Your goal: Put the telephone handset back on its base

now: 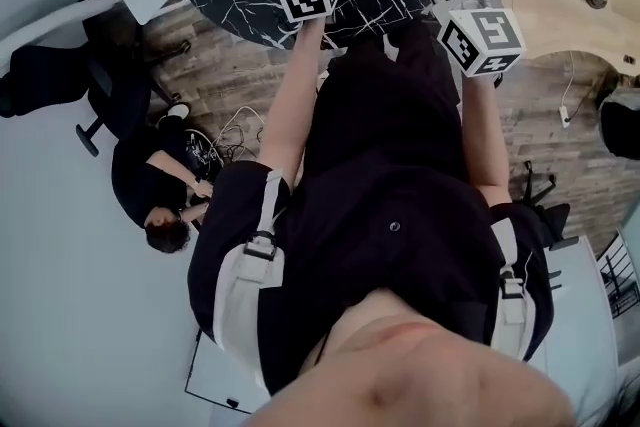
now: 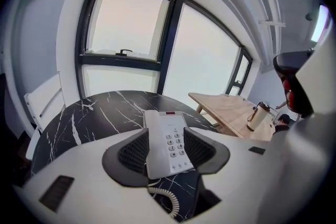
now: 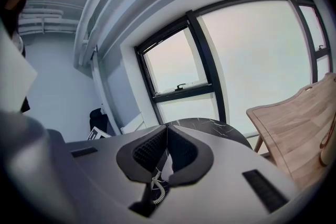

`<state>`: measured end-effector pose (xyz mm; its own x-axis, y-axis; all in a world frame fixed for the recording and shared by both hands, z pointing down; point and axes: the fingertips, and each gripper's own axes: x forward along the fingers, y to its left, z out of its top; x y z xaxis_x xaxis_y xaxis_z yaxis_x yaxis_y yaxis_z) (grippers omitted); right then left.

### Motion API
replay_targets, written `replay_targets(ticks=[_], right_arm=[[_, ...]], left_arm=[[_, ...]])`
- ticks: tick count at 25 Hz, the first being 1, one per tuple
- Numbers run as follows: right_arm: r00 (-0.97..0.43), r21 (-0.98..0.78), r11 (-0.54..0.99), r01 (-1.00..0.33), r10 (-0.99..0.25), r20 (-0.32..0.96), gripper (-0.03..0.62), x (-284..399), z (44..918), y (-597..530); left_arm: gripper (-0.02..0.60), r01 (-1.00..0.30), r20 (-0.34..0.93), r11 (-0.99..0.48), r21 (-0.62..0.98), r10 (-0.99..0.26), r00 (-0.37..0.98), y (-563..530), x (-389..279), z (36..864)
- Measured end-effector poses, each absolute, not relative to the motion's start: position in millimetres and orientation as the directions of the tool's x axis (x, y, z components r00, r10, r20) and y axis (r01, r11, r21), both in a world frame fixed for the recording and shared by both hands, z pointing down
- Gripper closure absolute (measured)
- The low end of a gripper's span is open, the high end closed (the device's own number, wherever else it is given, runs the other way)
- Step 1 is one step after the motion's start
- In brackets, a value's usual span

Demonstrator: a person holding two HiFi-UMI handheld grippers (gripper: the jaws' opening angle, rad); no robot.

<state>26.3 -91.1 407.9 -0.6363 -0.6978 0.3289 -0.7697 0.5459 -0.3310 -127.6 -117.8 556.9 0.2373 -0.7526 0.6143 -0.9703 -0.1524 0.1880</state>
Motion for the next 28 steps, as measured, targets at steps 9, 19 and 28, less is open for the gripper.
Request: replay_targets(ticks=[9, 19, 28], right_arm=[[-0.662, -0.296, 0.595, -0.747, -0.704, 0.256, 0.563, 40.0, 374.1, -102.2], [-0.702, -0.237, 0.663, -0.710, -0.689, 0.178, 0.563, 66.2, 327.0, -104.9], [-0.730, -0.222, 0.698, -0.681, -0.670, 0.134, 0.563, 95.5, 306.1, -92.9]], left_arm=[[0.404, -0.977, 0.502, -0.155, 0.144, -0.840, 0.207, -118.9, -120.0, 485.1], [0.487, -0.984, 0.330, -0.163, 0.079, -0.927, 0.180, -104.9, -92.4, 382.2], [0.557, -0.984, 0.188, -0.171, 0.055, -0.966, 0.178, -73.5, -61.0, 313.5]])
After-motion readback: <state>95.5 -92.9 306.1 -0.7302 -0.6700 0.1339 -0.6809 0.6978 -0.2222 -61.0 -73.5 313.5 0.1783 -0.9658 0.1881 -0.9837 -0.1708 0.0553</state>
